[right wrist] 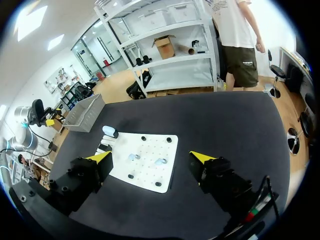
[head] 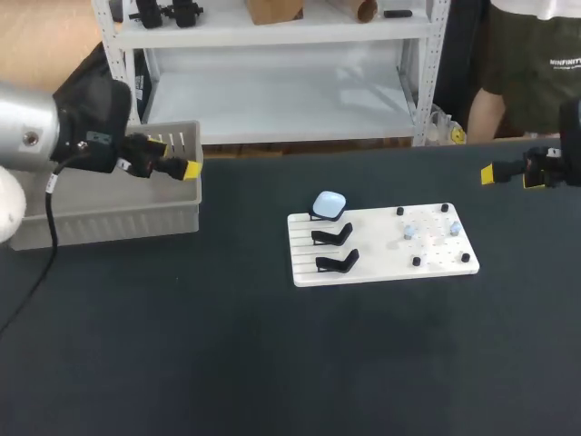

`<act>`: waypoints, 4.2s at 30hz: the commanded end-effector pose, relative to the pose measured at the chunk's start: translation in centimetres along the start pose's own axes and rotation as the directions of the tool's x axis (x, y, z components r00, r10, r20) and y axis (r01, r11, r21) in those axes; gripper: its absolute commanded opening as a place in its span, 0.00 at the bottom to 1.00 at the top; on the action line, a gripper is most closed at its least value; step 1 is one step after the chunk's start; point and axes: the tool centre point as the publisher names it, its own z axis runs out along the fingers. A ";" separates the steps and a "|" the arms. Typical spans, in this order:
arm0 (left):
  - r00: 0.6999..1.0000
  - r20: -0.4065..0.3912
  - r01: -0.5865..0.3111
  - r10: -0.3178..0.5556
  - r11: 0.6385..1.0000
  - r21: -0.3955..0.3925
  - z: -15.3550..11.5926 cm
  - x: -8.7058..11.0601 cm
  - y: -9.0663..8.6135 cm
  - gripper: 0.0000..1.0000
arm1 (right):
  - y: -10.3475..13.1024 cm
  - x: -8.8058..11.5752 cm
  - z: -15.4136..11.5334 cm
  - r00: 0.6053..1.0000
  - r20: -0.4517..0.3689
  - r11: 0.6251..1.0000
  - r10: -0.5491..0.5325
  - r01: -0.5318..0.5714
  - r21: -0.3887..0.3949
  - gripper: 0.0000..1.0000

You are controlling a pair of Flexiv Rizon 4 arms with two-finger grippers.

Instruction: Pick up each earbud case from the left stands, insert the matching earbuds, close the lid, and place the case in the box.

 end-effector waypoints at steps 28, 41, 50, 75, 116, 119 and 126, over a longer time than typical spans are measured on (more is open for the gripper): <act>0.914 0.138 -0.402 0.381 0.813 0.421 11.8 -1.1 -2.7 1.00 | 0.0 0.0 0.0 1.000 -0.001 1.000 0.000 0.000 -0.001 1.00; 0.913 0.121 -0.398 0.389 0.784 0.476 17.4 0.3 -3.3 1.00 | 0.0 0.0 0.0 1.000 -0.001 1.000 0.000 0.000 -0.001 1.00; 0.908 0.127 -0.407 0.400 0.766 0.497 19.6 1.4 -4.0 0.80 | 0.0 0.0 0.0 1.000 -0.001 1.000 0.000 0.000 -0.001 1.00; 0.897 0.171 -0.434 0.407 0.742 0.511 23.8 1.4 -6.0 0.59 | 0.0 0.0 0.0 1.000 -0.001 1.000 0.000 0.000 -0.001 1.00; 0.906 0.164 -0.417 0.391 0.751 0.512 25.9 1.7 -6.4 0.40 | 0.0 0.0 0.0 1.000 -0.001 1.000 0.000 0.000 -0.001 1.00; 0.906 0.164 -0.416 0.390 0.752 0.511 26.0 1.7 -6.4 0.39 | 0.0 0.0 0.0 1.000 -0.001 1.000 0.000 0.000 -0.001 1.00; 0.905 0.165 -0.418 0.391 0.752 0.510 26.0 1.7 -6.4 0.30 | 0.0 0.0 0.0 1.000 -0.001 1.000 0.000 0.000 -0.001 1.00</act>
